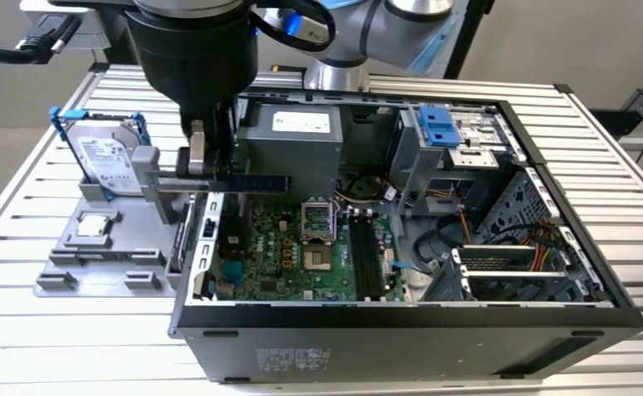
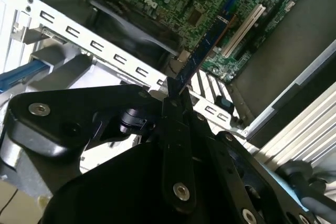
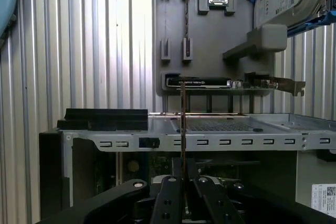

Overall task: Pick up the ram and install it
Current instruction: 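Pick up the ram and move it above insertion slot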

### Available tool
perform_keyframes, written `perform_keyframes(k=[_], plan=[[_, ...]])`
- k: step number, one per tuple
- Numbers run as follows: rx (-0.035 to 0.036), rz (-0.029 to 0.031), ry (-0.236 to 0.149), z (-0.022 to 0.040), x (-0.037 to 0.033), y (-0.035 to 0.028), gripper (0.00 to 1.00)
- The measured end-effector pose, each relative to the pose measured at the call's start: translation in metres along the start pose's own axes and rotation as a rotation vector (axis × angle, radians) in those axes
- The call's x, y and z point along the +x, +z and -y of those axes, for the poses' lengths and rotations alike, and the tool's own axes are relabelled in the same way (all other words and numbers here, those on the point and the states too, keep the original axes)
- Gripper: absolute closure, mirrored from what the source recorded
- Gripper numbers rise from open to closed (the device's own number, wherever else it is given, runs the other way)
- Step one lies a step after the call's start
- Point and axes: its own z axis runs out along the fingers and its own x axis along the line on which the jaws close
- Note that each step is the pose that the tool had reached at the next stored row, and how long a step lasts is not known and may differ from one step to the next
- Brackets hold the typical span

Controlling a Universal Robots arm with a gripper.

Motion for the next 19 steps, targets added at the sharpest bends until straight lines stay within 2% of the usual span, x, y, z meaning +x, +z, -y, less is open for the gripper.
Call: perform_keyframes(k=[19], plan=[[0.0000, -0.0001, 0.000, 0.0419, -0.0010, -0.0010, 1.00]])
